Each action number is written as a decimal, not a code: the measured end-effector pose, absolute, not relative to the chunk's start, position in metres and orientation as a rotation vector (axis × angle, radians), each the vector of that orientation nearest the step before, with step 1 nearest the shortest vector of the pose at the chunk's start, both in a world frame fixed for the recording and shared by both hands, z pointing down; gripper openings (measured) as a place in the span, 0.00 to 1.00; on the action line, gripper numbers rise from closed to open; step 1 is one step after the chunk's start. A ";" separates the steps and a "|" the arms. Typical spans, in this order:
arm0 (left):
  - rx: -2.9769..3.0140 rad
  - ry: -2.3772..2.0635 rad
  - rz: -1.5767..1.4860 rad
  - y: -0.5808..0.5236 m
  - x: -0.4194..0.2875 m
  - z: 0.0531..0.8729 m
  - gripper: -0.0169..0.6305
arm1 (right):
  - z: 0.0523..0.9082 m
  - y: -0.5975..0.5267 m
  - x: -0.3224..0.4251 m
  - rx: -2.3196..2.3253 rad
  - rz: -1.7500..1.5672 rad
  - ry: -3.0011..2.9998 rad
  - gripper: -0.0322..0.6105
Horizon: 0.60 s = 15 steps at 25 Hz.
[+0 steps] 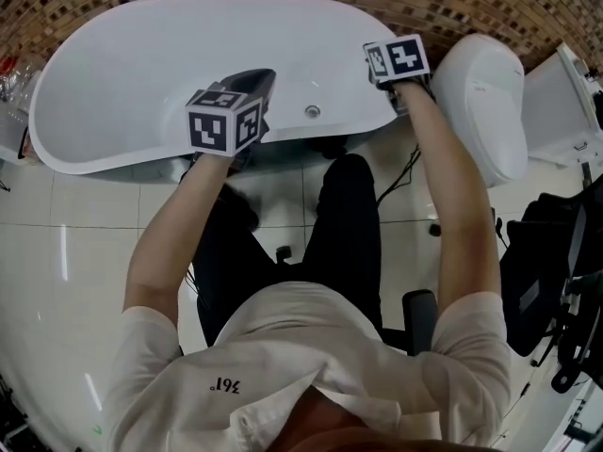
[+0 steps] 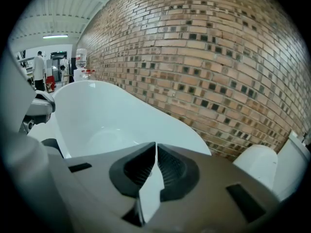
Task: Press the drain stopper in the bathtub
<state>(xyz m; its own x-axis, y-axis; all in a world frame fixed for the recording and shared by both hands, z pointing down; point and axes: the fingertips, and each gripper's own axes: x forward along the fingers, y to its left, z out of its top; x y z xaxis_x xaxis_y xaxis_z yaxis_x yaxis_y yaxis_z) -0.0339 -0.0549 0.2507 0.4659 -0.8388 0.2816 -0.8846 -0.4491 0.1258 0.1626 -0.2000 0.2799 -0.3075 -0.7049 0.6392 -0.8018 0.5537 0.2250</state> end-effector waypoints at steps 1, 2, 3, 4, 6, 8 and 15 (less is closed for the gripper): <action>2.468 -1.484 0.255 -0.052 -0.034 0.247 0.03 | 0.275 -0.195 0.161 1.201 0.172 -2.087 0.09; 2.474 -1.487 0.251 -0.050 -0.034 0.242 0.03 | 0.270 -0.190 0.159 1.192 0.162 -2.094 0.09; 2.481 -1.489 0.248 -0.048 -0.033 0.238 0.03 | 0.264 -0.186 0.156 1.183 0.149 -2.101 0.09; 2.488 -1.489 0.245 -0.045 -0.032 0.234 0.03 | 0.257 -0.182 0.155 1.175 0.135 -2.109 0.08; 2.501 -1.484 0.235 -0.040 -0.029 0.228 0.03 | 0.240 -0.173 0.151 1.167 0.104 -2.132 0.08; 2.513 -1.480 0.223 -0.034 -0.025 0.221 0.03 | 0.221 -0.162 0.146 1.159 0.069 -2.159 0.08; 2.543 -1.485 0.198 -0.019 -0.019 0.202 0.03 | 0.169 -0.131 0.135 1.155 -0.040 -2.225 0.07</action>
<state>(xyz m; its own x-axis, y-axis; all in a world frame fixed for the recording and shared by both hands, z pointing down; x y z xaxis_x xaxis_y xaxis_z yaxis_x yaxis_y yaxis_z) -0.0186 -0.0193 0.2016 0.4893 -0.8466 0.2093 -0.8719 -0.4803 0.0956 0.1348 -0.1307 0.1689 -0.4225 -0.7477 0.5122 -0.7287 0.6163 0.2986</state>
